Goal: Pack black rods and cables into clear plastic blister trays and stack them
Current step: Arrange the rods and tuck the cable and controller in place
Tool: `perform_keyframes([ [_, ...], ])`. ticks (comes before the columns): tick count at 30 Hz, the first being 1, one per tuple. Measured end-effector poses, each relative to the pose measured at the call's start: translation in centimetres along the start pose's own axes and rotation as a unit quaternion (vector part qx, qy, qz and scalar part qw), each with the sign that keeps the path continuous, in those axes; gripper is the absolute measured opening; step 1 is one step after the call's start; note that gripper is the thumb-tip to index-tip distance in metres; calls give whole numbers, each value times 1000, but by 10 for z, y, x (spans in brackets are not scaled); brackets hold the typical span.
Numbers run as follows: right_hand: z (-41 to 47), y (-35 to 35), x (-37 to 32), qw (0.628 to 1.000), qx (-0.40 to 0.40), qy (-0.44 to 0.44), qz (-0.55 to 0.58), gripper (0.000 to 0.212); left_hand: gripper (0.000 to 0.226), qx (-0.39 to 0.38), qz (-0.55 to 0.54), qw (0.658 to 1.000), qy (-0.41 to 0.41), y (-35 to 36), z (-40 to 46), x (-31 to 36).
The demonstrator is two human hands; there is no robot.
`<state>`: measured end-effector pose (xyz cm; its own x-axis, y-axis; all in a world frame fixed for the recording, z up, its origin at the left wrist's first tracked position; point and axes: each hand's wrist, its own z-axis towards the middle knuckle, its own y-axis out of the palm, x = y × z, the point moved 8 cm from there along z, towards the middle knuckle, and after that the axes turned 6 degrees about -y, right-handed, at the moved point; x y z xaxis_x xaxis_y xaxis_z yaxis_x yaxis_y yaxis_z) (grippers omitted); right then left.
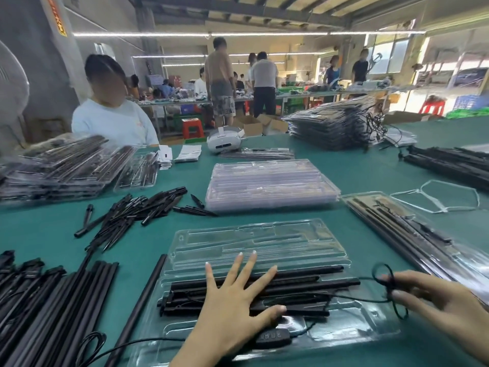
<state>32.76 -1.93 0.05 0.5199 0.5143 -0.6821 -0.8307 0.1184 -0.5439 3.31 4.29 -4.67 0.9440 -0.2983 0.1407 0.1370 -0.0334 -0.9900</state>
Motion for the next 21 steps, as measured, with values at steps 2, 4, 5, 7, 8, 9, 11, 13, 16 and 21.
perform_keyframes([
  [2,17,8,-3,993,36,71,87,45,67,4,2,1000,1,0,-1,0],
  [4,22,15,-10,988,52,67,127,45,74,1,8,1000,3,1,-1,0],
  [5,21,19,-8,989,48,71,121,39,79,-3,11,1000,5,2,-1,-1],
  [7,26,26,-11,987,17,90,134,23,87,-10,14,1000,9,4,0,-2],
  [8,30,29,-16,986,11,96,137,19,89,-12,12,1000,9,4,1,-2],
  [9,29,29,-12,982,3,107,156,19,90,-14,10,1000,9,3,1,-2],
  [11,27,31,-8,970,-17,126,206,30,90,-11,9,1000,8,3,1,-2],
  [13,24,30,-7,963,-56,133,229,42,90,2,5,1000,16,-2,-2,0],
  [16,24,29,-7,984,-94,71,131,67,80,58,11,993,98,-14,-7,15],
  [21,34,8,-13,985,-7,-102,-141,54,55,0,-9,970,243,-12,-12,40],
])
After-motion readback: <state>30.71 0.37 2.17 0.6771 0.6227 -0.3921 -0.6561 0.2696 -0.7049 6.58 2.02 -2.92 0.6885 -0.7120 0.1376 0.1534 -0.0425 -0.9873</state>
